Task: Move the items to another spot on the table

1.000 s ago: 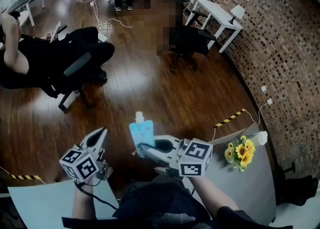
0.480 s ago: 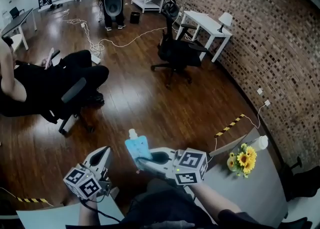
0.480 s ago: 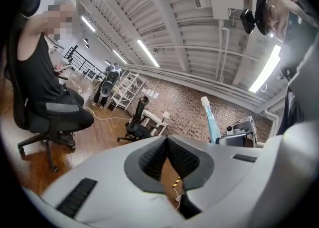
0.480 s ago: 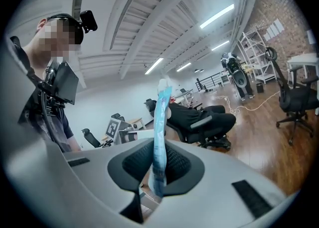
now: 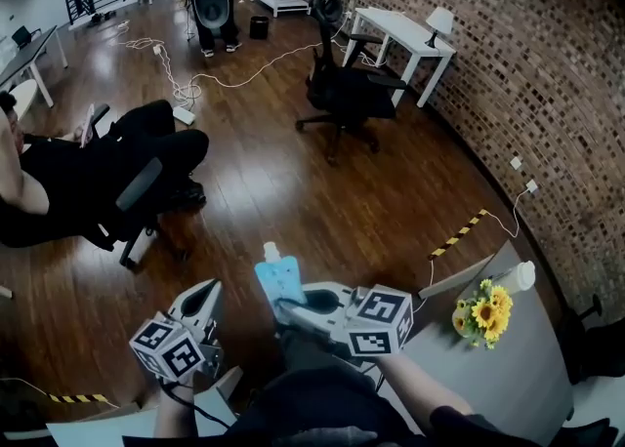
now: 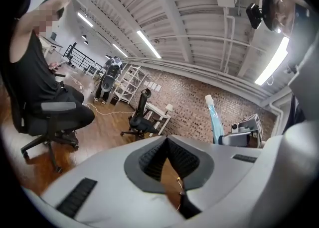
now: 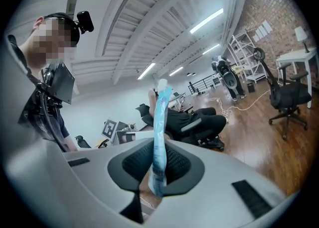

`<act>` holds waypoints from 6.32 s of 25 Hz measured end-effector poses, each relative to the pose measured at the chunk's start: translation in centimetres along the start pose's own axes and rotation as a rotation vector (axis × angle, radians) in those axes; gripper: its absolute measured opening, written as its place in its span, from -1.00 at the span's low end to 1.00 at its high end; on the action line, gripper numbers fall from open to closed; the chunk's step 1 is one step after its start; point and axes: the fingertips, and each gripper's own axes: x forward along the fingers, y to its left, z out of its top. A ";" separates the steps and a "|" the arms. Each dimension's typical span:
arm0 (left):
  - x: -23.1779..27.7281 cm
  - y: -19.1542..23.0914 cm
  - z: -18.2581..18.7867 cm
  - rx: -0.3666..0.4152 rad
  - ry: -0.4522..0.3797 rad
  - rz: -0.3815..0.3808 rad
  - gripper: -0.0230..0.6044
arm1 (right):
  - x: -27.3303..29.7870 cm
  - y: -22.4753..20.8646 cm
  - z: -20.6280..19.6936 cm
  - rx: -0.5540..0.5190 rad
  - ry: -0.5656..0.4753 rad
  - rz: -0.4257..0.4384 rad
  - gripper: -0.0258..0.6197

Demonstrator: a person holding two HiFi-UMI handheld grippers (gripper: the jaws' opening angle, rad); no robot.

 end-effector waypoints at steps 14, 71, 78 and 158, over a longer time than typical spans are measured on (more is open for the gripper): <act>18.4 2.1 5.7 0.110 0.175 -0.053 -0.94 | -0.6 -17.0 7.4 0.204 -0.211 -0.014 -0.80; 32.9 -38.4 -21.3 0.676 1.043 -1.662 -0.94 | -34.7 -10.2 -18.8 0.795 -0.792 -1.691 -0.77; 29.7 -41.1 -23.0 0.758 1.071 -1.707 -0.94 | -35.0 -8.2 -24.0 0.923 -0.668 -1.644 -0.76; 30.4 -48.9 -16.2 0.617 0.875 -1.761 -0.94 | -44.0 -4.6 -3.3 0.122 -1.208 -1.482 -0.99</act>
